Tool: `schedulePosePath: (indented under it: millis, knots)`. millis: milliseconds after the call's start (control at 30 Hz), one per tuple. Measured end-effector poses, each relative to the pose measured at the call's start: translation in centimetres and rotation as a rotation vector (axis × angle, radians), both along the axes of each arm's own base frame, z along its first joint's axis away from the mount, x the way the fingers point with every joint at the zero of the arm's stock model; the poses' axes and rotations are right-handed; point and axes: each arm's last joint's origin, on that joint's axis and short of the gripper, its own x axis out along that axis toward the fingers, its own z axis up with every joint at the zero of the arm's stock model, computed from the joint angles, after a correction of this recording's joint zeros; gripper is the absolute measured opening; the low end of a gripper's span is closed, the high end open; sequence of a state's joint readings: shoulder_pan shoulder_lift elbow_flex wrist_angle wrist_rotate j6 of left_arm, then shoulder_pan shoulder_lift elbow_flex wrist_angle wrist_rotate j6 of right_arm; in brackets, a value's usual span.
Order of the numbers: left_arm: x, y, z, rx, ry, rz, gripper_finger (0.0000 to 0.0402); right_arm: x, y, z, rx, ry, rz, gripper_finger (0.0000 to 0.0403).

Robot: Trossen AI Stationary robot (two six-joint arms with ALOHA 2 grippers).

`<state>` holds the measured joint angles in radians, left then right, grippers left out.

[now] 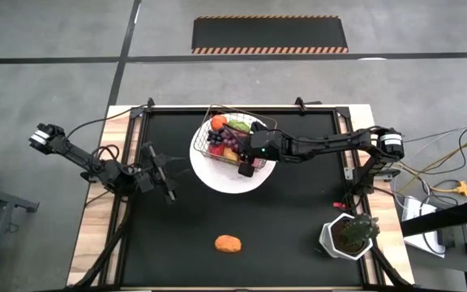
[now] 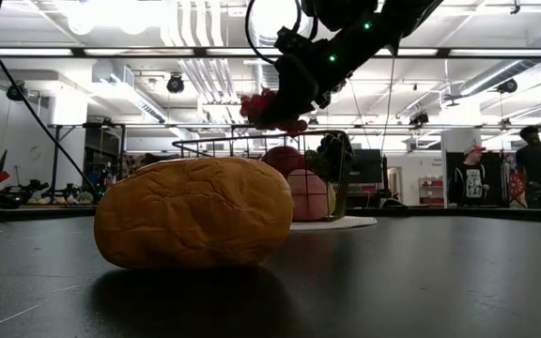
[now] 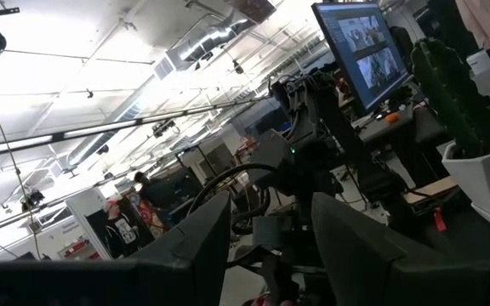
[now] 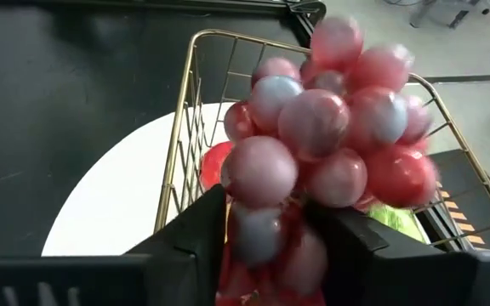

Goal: Build produce basket
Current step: Put the pink grapes into the silver basket

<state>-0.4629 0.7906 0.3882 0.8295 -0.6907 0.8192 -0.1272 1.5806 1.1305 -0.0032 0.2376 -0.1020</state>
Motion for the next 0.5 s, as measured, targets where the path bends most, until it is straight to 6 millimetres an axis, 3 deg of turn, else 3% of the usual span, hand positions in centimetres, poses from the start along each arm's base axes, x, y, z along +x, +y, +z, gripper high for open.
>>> schedulePosePath:
  millis: [233, 500]
  knots:
    - [0.01, 0.00, -0.06, 0.001, 0.002, 0.000, 0.0150, -0.02, -0.01, -0.02, -0.002, 0.003, -0.003, 0.0172]
    - [0.01, 0.00, -0.07, 0.001, 0.002, 0.000, 0.0150, -0.07, -0.06, 0.35, -0.009, 0.055, -0.020, 0.0176]
